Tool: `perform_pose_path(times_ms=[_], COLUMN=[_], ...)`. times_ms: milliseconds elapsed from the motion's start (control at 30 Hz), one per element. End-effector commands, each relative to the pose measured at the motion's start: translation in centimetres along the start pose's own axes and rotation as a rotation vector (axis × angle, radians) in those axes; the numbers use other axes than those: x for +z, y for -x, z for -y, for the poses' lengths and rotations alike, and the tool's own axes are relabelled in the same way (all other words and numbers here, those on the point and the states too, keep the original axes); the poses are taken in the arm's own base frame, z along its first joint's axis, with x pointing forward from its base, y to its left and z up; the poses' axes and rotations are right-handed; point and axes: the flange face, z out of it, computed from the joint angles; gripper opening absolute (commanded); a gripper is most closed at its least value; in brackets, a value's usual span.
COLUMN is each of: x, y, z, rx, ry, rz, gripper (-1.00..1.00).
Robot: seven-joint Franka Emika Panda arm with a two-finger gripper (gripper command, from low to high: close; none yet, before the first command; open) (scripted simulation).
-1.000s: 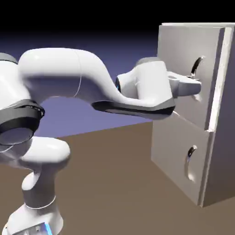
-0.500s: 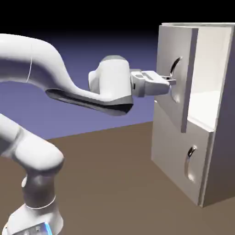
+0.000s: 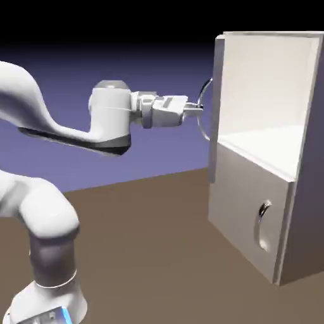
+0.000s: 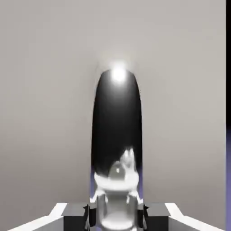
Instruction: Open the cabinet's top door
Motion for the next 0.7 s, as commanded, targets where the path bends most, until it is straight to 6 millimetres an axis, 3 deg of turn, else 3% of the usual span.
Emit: perform_pose_path(times_ms=[0,333,667], x=[-0.7,-8.1,-14.6], y=[0.2,3.5,8.2], z=[0.2,3.5,8.2], rx=[0.0,0.0,0.0], ry=[0.017,0.186,0.368], rz=[-0.016,-0.185,-0.366], gripper=[-1.0,-1.0,-1.0])
